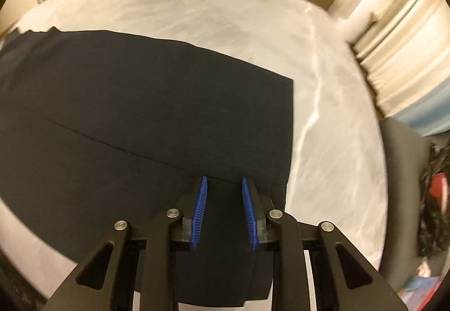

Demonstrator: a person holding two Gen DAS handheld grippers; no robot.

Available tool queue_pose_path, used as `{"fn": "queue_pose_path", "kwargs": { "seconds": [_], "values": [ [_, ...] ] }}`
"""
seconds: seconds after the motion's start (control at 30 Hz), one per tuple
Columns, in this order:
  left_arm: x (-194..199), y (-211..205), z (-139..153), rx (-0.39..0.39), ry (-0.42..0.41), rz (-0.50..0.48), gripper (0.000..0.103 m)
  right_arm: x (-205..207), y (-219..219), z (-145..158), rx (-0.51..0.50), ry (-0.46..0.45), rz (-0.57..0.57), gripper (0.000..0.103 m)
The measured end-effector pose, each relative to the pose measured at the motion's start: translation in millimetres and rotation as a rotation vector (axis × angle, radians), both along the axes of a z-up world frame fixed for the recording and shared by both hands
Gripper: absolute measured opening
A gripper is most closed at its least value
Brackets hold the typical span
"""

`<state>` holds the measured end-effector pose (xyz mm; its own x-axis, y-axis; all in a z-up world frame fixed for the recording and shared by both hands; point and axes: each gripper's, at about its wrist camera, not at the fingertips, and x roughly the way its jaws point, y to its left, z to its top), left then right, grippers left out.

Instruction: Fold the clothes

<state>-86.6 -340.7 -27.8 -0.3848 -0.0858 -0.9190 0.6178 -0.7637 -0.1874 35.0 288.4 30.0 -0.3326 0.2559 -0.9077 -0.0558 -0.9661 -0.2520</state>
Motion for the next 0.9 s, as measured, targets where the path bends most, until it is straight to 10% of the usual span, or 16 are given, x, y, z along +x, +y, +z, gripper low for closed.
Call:
{"fn": "queue_pose_path", "kwargs": {
  "seconds": [0.17,0.33,0.53,0.67,0.8,0.9],
  "values": [
    [21.3,-21.5,39.2,-0.057,0.093,0.054,0.019,7.7,-27.2,6.1,-0.004,-0.09,0.042,0.025],
    [-50.3,32.9,70.7,-0.171,0.118,-0.276,0.046,7.9,-63.9,28.9,0.12,-0.024,-0.005,0.025],
    [-157.9,109.8,38.9,-0.298,-0.02,-0.578,0.046,-32.6,-95.6,40.5,-0.172,0.131,-0.113,0.03],
    [-190.0,78.9,7.3,-0.321,-0.086,-0.423,0.05,-51.7,-110.9,22.4,-0.158,0.087,-0.111,0.03],
    [-201.4,3.0,7.0,-0.308,-0.114,-0.034,0.047,-55.4,-108.9,25.2,-0.165,0.098,-0.105,0.032],
    [-186.1,-21.7,6.9,-0.197,-0.09,0.008,0.044,-61.4,-100.3,25.5,-0.166,0.103,-0.109,0.035]
  ]
}}
